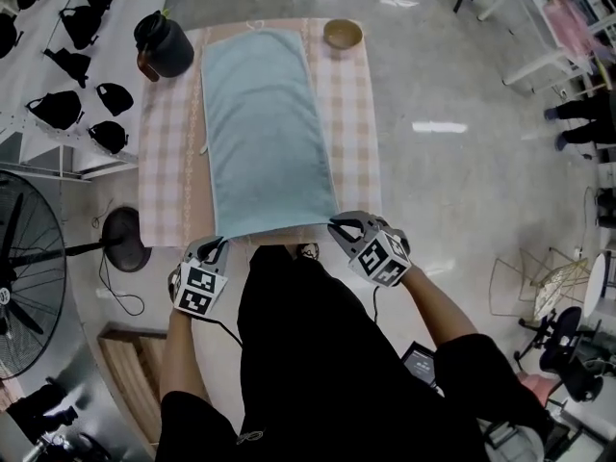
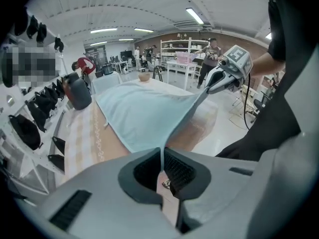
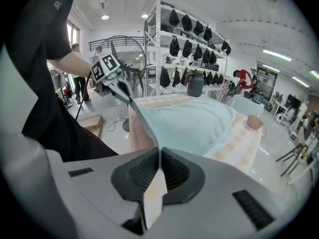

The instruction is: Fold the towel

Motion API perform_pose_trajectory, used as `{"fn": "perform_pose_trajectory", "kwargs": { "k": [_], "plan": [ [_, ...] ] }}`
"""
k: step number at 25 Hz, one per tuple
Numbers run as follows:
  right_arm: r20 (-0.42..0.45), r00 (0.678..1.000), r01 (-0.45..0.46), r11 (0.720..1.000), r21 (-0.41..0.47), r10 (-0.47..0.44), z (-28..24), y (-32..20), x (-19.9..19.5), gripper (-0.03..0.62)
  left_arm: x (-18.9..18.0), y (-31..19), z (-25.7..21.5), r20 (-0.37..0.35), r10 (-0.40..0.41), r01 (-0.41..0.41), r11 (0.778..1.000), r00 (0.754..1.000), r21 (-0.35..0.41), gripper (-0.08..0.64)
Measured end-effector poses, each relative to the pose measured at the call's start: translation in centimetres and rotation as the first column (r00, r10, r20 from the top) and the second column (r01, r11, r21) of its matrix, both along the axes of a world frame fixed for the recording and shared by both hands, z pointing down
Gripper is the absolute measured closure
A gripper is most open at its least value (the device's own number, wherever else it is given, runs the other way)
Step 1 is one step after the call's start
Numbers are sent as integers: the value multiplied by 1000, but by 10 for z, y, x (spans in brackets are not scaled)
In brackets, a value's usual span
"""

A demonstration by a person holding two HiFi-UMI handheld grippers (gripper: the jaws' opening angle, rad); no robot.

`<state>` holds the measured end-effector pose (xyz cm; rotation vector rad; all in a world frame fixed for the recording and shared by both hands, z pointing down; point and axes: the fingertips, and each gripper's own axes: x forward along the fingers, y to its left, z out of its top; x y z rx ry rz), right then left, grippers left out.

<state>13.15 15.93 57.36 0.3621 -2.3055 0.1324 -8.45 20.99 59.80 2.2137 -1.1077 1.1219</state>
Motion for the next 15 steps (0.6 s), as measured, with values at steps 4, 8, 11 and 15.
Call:
{"fn": "perform_pose_trajectory", "kwargs": {
  "k": [4,8,11,15],
  "plan": [
    [45,998,-46,999,29,45,-27,-26,-8,572,-9,-31,-36,-4,-44,44,997,999,65,546],
    [68,996,-70,995,73,65,-48,-53,-16,572,-15,-62,-61,-16,-54,55,991,998,122,546],
    [78,994,-82,991,105,74,-63,-72,-24,572,-19,-84,-78,-37,-63,68,984,997,165,546],
    [91,992,-97,986,138,85,-80,-97,-35,574,-22,-113,-98,-67,-70,83,974,995,212,546]
  ]
}}
